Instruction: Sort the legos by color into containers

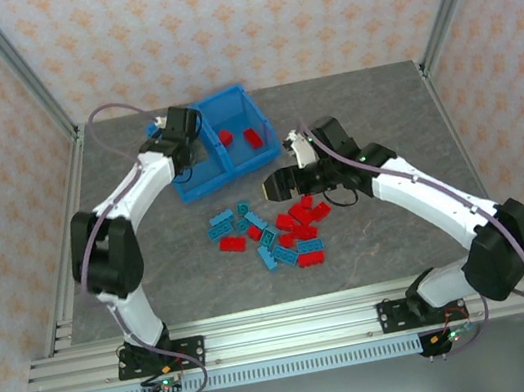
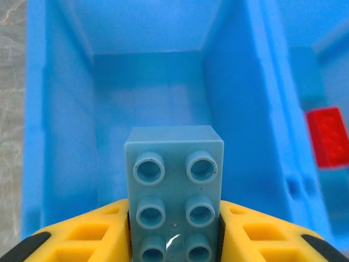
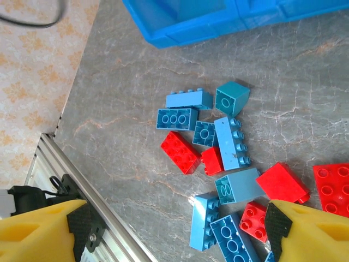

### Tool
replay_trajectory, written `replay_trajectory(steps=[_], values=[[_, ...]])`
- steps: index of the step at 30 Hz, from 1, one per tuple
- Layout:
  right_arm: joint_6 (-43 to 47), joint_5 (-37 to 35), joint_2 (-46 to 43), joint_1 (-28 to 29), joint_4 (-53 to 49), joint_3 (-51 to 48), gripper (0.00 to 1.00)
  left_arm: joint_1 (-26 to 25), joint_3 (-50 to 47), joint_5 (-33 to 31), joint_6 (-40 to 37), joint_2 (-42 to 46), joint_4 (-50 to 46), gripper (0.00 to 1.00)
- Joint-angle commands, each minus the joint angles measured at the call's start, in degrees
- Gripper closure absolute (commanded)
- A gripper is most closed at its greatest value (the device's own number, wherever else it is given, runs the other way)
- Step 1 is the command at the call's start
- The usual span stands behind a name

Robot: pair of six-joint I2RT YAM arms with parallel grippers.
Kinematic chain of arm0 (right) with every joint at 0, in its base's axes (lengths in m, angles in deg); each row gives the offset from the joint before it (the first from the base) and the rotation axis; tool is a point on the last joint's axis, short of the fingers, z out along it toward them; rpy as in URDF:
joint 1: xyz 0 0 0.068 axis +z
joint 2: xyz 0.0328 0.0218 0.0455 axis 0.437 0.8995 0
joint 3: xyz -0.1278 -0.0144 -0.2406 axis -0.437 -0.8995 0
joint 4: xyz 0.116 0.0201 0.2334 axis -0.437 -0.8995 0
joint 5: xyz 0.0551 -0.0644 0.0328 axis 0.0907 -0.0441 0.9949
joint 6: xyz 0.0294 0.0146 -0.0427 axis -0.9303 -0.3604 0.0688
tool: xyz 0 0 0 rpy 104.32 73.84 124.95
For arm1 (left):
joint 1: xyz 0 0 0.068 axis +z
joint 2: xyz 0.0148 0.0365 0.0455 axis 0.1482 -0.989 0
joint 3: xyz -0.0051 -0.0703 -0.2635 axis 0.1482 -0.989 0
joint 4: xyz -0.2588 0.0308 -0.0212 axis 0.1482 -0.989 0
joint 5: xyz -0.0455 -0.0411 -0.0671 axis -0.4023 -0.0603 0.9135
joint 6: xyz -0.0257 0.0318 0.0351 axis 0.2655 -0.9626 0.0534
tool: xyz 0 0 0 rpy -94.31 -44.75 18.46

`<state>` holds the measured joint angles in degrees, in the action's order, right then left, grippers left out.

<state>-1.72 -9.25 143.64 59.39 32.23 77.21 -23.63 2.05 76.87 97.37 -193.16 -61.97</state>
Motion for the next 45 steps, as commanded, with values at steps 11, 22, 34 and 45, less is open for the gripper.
replay_trajectory(steps=[11,22,34,45], values=[[-1.2,-2.8,-4.0,0.2,0.9,0.2,0.15,3.1,13.0,2.9,1.9,-13.7,-3.1,0.46],[-2.5,-6.1,-3.7,0.1,3.0,-0.4,0.15,0.4,0.4,6.3,1.8,6.8,0.1,0.43],[-3.2,-5.2,1.6,0.1,5.6,1.9,0.15,-10.2,-26.1,4.5,5.5,24.6,1.7,0.42],[-3.7,-6.3,1.1,0.1,4.4,1.1,0.15,-10.5,-30.9,10.4,10.1,14.9,8.3,0.16]])
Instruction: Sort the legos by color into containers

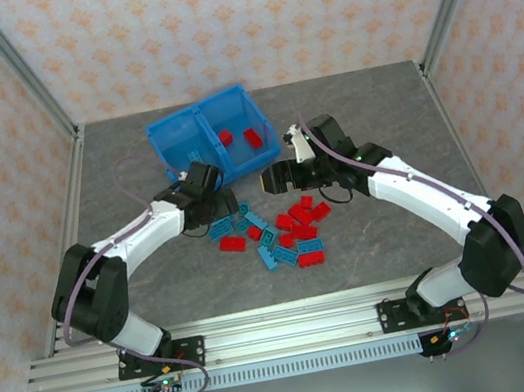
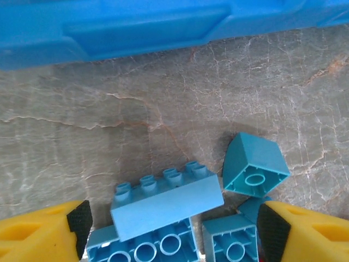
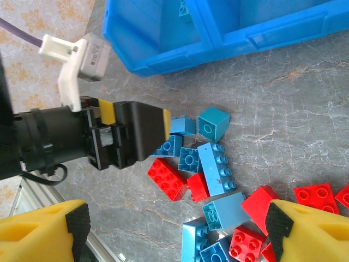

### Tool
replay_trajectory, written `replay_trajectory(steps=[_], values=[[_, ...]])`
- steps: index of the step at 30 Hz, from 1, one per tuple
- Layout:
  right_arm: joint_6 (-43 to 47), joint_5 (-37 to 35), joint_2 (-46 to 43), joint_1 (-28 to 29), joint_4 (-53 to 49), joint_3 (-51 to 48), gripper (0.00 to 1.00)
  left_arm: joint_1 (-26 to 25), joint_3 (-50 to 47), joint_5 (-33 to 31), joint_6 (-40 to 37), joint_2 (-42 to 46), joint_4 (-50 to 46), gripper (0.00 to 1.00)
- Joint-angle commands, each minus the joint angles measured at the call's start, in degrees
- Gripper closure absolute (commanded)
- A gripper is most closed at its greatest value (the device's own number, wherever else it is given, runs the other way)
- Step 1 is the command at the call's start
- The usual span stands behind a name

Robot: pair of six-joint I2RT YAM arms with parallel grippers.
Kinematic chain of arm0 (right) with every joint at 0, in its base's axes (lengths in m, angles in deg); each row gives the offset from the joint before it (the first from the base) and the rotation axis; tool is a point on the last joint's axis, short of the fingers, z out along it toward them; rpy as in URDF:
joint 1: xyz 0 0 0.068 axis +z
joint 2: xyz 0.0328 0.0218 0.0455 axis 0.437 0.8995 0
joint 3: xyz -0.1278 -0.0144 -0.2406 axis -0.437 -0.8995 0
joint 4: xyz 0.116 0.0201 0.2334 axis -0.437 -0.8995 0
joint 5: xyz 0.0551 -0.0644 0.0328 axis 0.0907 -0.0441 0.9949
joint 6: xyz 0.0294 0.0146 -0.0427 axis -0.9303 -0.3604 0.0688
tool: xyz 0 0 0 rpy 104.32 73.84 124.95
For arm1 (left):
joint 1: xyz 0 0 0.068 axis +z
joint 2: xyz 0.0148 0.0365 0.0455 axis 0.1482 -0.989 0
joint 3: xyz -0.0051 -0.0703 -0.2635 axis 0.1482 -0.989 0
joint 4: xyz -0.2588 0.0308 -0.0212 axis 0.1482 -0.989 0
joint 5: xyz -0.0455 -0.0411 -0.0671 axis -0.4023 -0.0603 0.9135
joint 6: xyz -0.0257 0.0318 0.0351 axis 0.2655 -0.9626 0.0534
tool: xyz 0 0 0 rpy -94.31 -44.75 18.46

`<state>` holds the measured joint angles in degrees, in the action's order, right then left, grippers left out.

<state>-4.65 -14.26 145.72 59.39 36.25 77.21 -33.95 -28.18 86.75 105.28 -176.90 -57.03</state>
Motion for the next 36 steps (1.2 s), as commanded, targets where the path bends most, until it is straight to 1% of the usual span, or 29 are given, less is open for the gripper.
replay_trajectory(steps=[1,4,8,12,14,20,23,26,30,33,34,36], values=[[-0.8,-1.2,-1.0,0.1,0.3,1.0,0.15,-0.2,-0.8,0.4,2.3,-2.1,3.8,0.15],[-0.7,-1.2,-1.1,0.1,0.0,0.9,0.15,-0.2,-0.8,-0.3,2.5,-3.8,4.4,0.15],[-0.4,-1.5,-1.1,0.1,-0.2,0.8,0.15,-0.2,-1.3,-0.4,2.9,-5.4,4.8,0.2],[-0.6,-1.4,-0.9,0.1,0.3,0.5,0.15,-0.3,-1.8,0.3,2.7,-6.6,4.7,0.2],[-0.6,-1.3,-1.0,0.1,0.4,0.4,0.15,-0.3,-2.6,0.3,2.6,-7.1,4.7,0.22],[-0.7,-1.1,-1.2,0.1,0.5,-0.1,0.15,-0.3,-4.3,0.2,2.6,-7.0,5.4,0.4],[-0.4,0.8,-1.0,0.1,-0.1,-0.1,0.14,-0.3,-4.1,-0.5,2.5,-5.6,5.0,0.48],[0.4,4.0,-0.5,0.4,-1.4,0.6,0.15,-0.2,-2.3,-3.3,0.7,-2.4,2.4,0.52],[1.1,4.0,-0.9,1.0,-1.3,0.8,0.15,-0.2,3.4,-9.0,-3.0,1.3,-2.2,0.52],[0.9,3.5,-0.8,1.1,-0.8,0.9,0.14,0.3,9.5,-14.3,-5.4,1.1,-4.3,0.51],[0.9,3.5,-0.7,1.0,-0.8,1.1,0.14,0.8,11.6,-15.5,-7.6,0.4,-4.7,0.51],[1.0,3.5,-0.9,1.1,-0.9,1.3,0.15,2.1,15.3,-17.6,-9.0,-1.1,-4.3,0.51]])
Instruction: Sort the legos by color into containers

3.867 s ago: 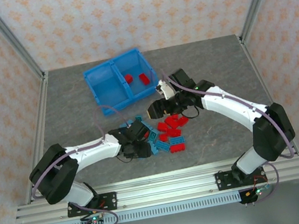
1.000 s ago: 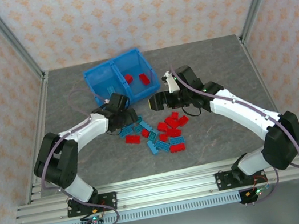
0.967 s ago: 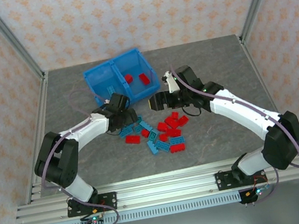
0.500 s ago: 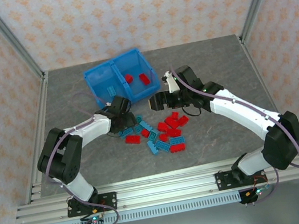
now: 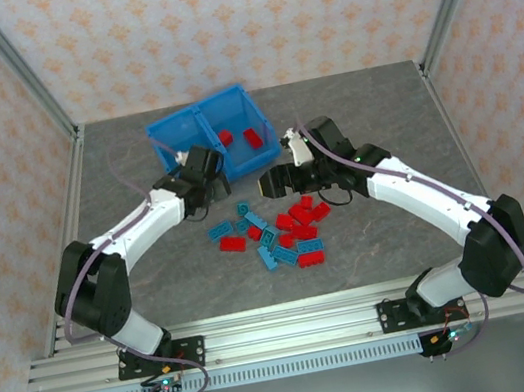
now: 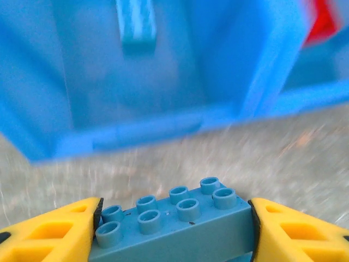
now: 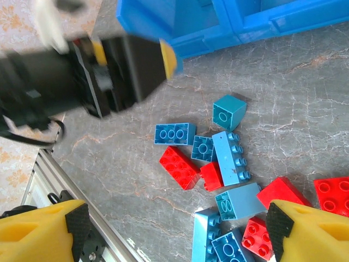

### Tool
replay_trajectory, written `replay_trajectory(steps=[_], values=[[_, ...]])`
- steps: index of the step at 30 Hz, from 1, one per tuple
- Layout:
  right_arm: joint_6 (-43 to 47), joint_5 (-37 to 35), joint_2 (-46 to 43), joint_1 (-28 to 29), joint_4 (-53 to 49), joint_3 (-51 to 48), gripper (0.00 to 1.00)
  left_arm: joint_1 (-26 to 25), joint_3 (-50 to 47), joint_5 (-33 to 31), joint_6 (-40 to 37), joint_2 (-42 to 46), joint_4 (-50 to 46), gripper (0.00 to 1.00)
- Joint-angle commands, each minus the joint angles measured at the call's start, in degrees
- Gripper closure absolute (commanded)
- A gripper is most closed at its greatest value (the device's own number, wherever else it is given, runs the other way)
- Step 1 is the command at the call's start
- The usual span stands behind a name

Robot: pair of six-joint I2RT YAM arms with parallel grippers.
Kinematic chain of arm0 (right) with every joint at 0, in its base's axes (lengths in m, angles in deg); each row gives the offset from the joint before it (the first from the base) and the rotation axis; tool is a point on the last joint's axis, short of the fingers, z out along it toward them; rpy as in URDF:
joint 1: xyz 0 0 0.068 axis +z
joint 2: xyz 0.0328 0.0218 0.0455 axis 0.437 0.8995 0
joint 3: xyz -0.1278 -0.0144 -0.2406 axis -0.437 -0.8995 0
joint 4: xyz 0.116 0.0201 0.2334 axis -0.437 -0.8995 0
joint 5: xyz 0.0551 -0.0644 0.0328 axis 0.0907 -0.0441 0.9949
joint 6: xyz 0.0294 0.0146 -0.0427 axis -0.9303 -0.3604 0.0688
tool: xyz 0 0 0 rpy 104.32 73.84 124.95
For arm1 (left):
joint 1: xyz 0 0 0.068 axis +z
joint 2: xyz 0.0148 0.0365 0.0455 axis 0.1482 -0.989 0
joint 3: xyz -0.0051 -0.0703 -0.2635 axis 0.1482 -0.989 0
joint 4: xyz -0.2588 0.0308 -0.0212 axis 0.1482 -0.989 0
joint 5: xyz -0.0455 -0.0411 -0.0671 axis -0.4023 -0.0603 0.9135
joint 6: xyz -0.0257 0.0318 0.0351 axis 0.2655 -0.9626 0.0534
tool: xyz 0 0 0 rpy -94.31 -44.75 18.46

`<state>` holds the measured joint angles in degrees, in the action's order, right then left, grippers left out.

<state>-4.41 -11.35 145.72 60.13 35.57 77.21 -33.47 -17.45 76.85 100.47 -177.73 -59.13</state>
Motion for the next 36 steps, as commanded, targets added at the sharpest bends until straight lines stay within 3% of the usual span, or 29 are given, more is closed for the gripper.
replay_trajectory(steps=[1,7,14,19,24,36], values=[[0.8,0.6,-1.0,0.3,-0.4,1.3,0.15,2.5,6.2,-8.4,-4.6,-1.3,-1.7,0.51],[1.2,-0.7,-2.9,0.3,-1.2,0.7,0.14,7.0,17.0,-12.0,-6.5,-10.3,-0.5,0.51],[1.0,-1.6,-4.6,0.4,-1.5,-0.2,0.15,11.1,26.0,-11.6,-3.9,-22.0,-1.5,0.5],[1.1,-1.9,-4.7,0.4,-1.8,-0.3,0.14,12.0,30.5,-9.0,-3.6,-26.9,-2.7,0.41],[1.0,-2.5,-4.6,0.4,-1.2,-0.6,0.14,12.0,29.7,-7.6,-3.4,-25.7,-1.9,0.29],[0.2,-2.4,-1.9,0.3,1.0,0.2,0.14,11.4,21.9,-3.6,-2.7,-9.4,-0.1,0.21]])
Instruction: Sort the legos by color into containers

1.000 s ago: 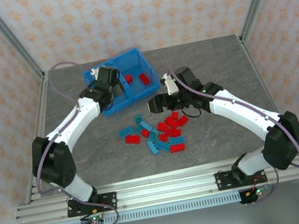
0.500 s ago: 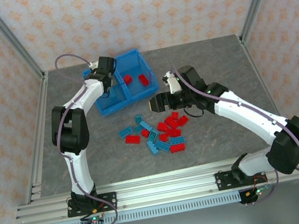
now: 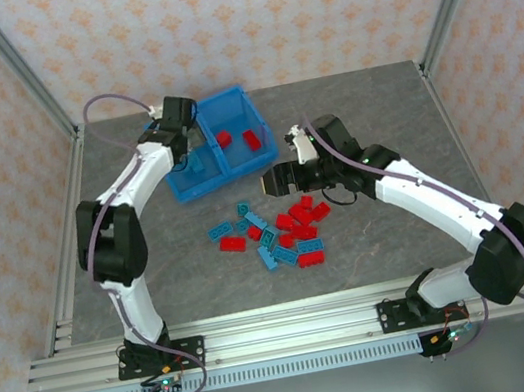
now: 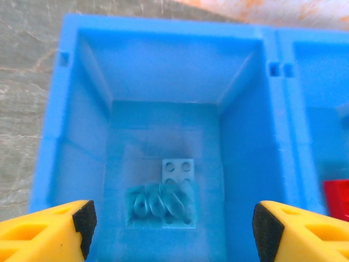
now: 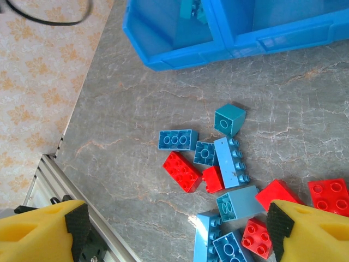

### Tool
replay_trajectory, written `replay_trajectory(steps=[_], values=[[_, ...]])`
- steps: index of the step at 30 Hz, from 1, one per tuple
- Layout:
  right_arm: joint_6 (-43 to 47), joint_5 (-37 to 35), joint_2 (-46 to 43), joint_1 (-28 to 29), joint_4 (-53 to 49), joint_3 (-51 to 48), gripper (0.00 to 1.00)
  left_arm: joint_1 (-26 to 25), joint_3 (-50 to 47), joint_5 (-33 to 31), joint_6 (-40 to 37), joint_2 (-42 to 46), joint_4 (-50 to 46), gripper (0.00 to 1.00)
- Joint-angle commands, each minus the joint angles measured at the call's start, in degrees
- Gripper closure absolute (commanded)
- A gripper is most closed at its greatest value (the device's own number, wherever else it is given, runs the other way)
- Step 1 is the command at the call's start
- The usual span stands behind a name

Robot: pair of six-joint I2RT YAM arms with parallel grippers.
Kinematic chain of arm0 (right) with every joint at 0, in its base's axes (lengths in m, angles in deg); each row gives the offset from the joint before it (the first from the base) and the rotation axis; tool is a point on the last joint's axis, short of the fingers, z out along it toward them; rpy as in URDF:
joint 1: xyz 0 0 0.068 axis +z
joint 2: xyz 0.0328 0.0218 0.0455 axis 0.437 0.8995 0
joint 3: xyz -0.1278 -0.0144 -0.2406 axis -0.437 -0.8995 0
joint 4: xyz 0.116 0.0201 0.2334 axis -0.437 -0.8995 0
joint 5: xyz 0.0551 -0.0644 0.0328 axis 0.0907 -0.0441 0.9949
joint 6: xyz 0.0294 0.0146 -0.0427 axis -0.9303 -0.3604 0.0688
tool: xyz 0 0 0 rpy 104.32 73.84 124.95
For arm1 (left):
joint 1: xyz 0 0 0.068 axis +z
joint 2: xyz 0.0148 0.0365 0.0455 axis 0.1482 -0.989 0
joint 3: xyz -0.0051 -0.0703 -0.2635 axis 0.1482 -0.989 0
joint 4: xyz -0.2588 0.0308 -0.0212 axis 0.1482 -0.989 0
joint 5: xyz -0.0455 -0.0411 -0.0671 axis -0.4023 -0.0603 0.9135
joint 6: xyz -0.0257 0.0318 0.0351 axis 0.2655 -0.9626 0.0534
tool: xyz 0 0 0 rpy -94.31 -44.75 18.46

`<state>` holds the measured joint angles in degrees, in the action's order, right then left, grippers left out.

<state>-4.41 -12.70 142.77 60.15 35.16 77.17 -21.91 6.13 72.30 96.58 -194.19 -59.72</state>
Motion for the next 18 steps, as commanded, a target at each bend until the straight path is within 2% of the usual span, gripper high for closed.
replay_trajectory(steps=[1,4,7,10,12,16,18], values=[[0.1,-1.1,1.4,0.3,1.5,0.3,0.14,-0.4,-2.7,1.2,1.1,8.7,0.4,0.21],[0.3,-2.0,3.2,0.4,1.4,1.0,0.15,-1.4,-6.2,3.3,0.3,15.5,-0.2,0.21],[0.6,-6.1,6.0,1.1,-0.7,2.5,0.14,-4.0,-11.0,5.1,-3.0,24.6,-0.7,0.21],[0.0,-8.2,9.5,2.3,-1.1,4.1,0.15,-8.2,-15.4,6.4,-11.5,34.3,-2.6,0.19],[-0.9,-7.6,12.6,3.4,0.1,5.1,0.15,-10.1,-18.3,9.9,-18.7,40.6,-4.5,0.16],[-3.9,-11.2,19.9,5.6,0.1,9.6,0.16,-10.5,-23.6,18.2,-29.7,50.9,-9.2,0.09],[-7.5,-15.2,24.2,6.3,-0.5,12.1,0.17,-10.4,-28.0,20.5,-38.9,55.7,-11.1,0.01]])
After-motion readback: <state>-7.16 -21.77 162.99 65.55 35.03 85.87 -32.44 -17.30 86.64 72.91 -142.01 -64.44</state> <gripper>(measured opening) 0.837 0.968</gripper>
